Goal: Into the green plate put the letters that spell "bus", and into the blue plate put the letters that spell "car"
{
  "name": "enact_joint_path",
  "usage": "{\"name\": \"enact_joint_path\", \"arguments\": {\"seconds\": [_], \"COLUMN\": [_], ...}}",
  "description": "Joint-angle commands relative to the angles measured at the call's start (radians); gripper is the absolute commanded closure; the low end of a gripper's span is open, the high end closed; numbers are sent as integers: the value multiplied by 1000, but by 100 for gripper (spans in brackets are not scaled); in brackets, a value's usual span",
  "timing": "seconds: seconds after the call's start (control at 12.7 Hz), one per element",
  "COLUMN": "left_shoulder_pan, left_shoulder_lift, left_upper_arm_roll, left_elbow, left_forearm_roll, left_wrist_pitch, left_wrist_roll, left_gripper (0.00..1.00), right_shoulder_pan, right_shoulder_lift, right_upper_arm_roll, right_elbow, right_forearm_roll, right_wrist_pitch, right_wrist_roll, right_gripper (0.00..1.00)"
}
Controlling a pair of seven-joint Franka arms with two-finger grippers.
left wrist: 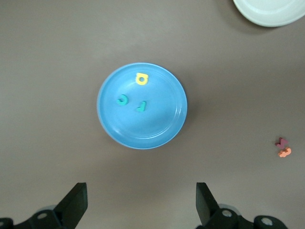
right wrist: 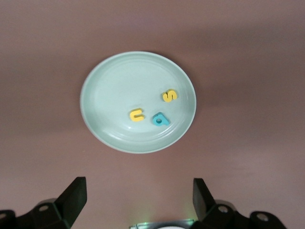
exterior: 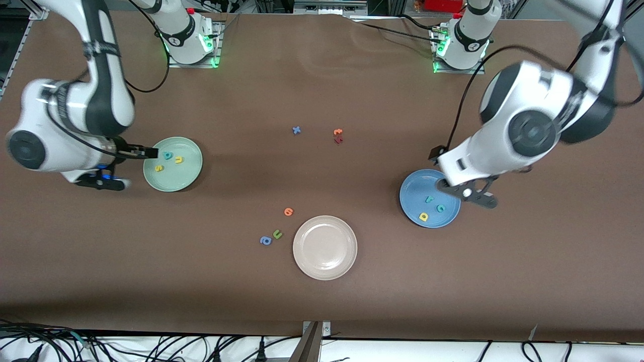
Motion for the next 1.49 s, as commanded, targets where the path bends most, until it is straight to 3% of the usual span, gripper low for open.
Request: {"name": "enact_joint_path", "arguments": {"seconds": [0.0,0.16,0.31,0.55,0.87,0.94,1.18,1.26,1.42], "left_shoulder_pan": [54,54,87,100,106,112,115,123,121], "left_shoulder_lift": [-157,-222,-266,-351,-348,-351,-356,-356,-343], "left_upper_arm_roll": [64,138,141,144,133,112,98,97,92], "left_elbow": [-50,-79,-107,-203,-188,-188,-182,-179,-147], "left_forearm_roll": [-53,-55,-69,-96,-80,-63,-38,-38,-31], "left_wrist_pitch": [-11,-11,-12,-19,-20,-23,-32,-49,-81], "left_wrist_roll": [-1,1,-1,-2,-10,-13,-47,-45,-47], "left_gripper": [0,0,0,0,0,0,0,0,0], "right_shoulder_pan": [5,5,5,4,-25,-101,-420,-497,-536], "right_shoulder_lift": [7,7,7,-5,-13,-13,-53,-62,-63], "right_upper_arm_roll": [-10,-10,-15,-15,9,92,499,578,612], "right_elbow": [199,327,394,424,424,425,421,415,413], "right_forearm_roll": [1,6,-2,-12,-19,-20,-176,-192,-192], "right_wrist_pitch": [-168,-240,-262,-262,-251,-251,-225,-221,-221], "right_wrist_roll": [2,2,-12,-21,-14,-9,12,17,15], "right_gripper": [2,1,1,0,1,1,1,1,1]}}
